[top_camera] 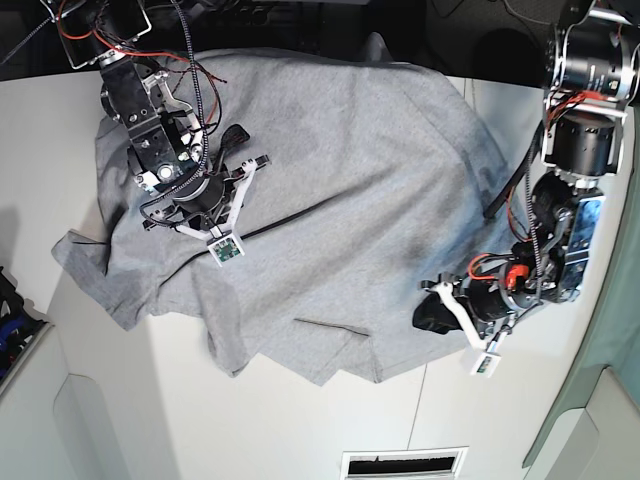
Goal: Layout the t-shirt on the table in an organized manner, then fold the t-shirt properly
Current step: 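Move the left gripper along the shirt body toward the hem and grasp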
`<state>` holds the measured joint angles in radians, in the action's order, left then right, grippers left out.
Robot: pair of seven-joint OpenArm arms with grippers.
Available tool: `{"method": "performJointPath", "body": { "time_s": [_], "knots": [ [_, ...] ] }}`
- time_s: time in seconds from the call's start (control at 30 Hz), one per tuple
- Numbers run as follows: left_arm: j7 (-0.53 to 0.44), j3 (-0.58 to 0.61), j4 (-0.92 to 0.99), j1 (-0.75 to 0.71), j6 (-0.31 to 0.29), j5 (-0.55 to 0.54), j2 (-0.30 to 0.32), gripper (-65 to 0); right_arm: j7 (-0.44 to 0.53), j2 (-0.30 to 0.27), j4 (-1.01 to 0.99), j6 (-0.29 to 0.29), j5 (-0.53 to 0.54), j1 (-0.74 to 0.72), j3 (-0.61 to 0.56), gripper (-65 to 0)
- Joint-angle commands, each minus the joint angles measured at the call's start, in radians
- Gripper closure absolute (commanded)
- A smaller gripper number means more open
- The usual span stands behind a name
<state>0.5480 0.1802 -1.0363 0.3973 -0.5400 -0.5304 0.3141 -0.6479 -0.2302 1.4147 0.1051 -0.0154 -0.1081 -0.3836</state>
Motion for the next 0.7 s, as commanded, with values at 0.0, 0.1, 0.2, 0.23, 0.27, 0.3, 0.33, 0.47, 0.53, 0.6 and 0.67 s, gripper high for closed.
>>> {"method": "performJointPath", "body": {
  "time_s": [0.0, 0.1, 0.2, 0.23, 0.27, 0.3, 0.33, 0.47, 0.53, 0.6, 0.67],
  "knots": [
    [-0.063, 0.023, 0.026, 0.052, -0.005, 0.011, -0.016, -28.9, 0.011, -0.002, 0.016, -0.003, -0.004, -0.002, 0.006, 0.0],
    [-0.180, 0.090, 0.140, 0.120, 0.058, 0.108, -0.069, -30.5, 0.010, 0.001, 0.016, -0.003, -0.007, 0.023, 0.006, 0.0],
    [-0.286, 0.134, 0.242, 0.172, 0.102, 0.228, -0.115, -30.5, 0.006, 0.000, 0.016, 0.000, -0.008, 0.052, 0.010, 0.0],
    [-0.313, 0.150, 0.274, 0.187, 0.130, 0.267, -0.128, -30.5, 0.005, 0.000, 0.016, 0.005, -0.008, 0.060, 0.013, 0.0],
    [-0.331, 0.166, 0.304, 0.202, 0.159, 0.292, -0.140, -30.5, 0.004, 0.000, 0.016, 0.008, -0.008, 0.069, 0.017, 0.0],
    [-0.349, 0.183, 0.332, 0.216, 0.185, 0.311, -0.153, -30.5, 0.003, 0.000, 0.016, 0.015, -0.007, 0.074, 0.021, 0.0],
    [-0.370, 0.198, 0.355, 0.227, 0.206, 0.328, -0.161, -30.5, 0.004, 0.000, 0.016, 0.020, -0.007, 0.081, 0.026, 0.0],
    [-0.426, 0.227, 0.402, 0.251, 0.245, 0.341, -0.183, -30.5, 0.003, 0.000, 0.016, 0.026, -0.007, 0.095, 0.037, 0.0],
    [-0.454, 0.227, 0.402, 0.251, 0.245, 0.341, -0.188, -30.5, 0.004, 0.001, 0.016, 0.027, -0.006, 0.098, 0.037, 0.0],
    [-0.472, 0.227, 0.402, 0.251, 0.246, 0.341, -0.190, -30.5, 0.003, 0.001, 0.017, 0.027, -0.006, 0.098, 0.037, 0.0],
    [-0.480, 0.227, 0.402, 0.250, 0.246, 0.342, -0.190, -30.5, -0.007, 0.001, 0.017, 0.027, -0.006, 0.098, 0.037, 0.0]
  ]
}}
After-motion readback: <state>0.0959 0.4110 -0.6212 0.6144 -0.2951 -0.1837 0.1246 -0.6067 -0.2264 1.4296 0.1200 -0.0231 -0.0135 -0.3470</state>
